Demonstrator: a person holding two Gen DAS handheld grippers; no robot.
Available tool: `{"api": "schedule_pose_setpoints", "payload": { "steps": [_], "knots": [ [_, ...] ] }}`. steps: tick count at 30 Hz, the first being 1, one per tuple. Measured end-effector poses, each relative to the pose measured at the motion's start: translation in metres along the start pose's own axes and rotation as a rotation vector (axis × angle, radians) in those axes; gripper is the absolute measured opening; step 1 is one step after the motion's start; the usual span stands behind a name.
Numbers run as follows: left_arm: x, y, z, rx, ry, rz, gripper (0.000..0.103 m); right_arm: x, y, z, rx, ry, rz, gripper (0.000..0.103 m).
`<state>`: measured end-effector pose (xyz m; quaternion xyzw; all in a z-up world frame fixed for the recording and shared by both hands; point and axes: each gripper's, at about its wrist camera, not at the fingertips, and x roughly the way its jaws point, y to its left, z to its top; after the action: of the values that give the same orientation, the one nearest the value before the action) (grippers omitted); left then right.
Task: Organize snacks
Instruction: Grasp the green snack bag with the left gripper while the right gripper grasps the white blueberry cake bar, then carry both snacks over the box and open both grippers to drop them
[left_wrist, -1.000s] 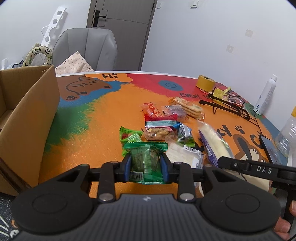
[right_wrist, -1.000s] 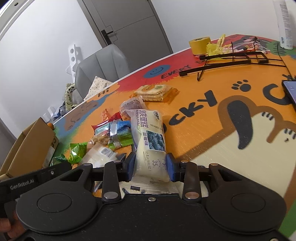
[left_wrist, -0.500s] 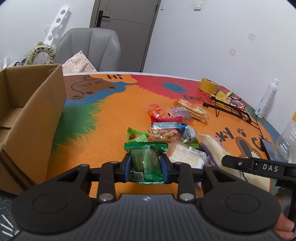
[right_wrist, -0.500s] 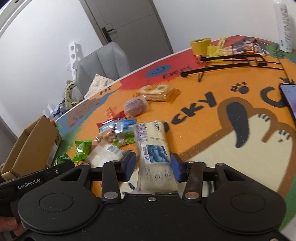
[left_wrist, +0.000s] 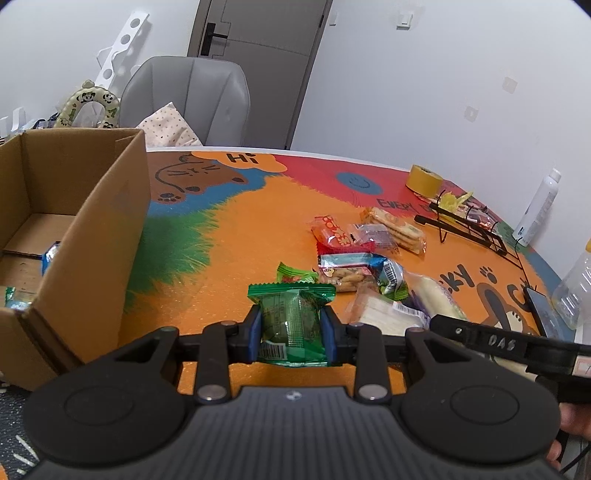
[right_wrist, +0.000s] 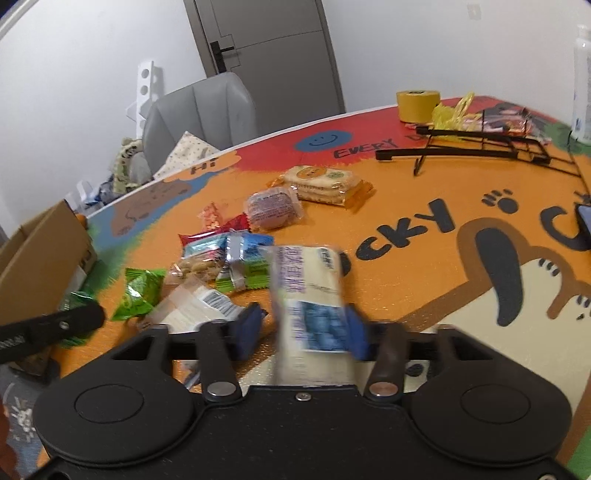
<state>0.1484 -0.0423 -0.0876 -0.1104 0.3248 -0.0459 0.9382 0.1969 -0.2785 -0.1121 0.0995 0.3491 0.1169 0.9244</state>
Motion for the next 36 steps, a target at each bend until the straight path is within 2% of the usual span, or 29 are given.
{"api": "schedule_pose_setpoints", "payload": {
  "steps": [2,7,23,31,36],
  "knots": [
    [-0.004,0.002,0.0,-0.003,-0.009,-0.001,0.032,-0.003,-0.007,0.0,0.059,-0.003,0.03,0.03],
    [-0.016,0.004,0.003,-0.009,-0.037,-0.006,0.032,-0.015,-0.003,-0.001,0.063,-0.032,0.025,0.029],
    [-0.064,0.018,0.014,-0.015,-0.154,-0.007,0.032,-0.052,0.044,0.014,0.004,-0.114,0.1,0.029],
    [-0.086,0.031,0.016,-0.021,-0.202,-0.007,0.032,-0.064,0.071,0.018,-0.014,-0.125,0.179,0.029],
    [-0.097,0.04,0.021,-0.033,-0.236,0.0,0.032,-0.069,0.09,0.021,-0.037,-0.136,0.192,0.029]
  ]
}}
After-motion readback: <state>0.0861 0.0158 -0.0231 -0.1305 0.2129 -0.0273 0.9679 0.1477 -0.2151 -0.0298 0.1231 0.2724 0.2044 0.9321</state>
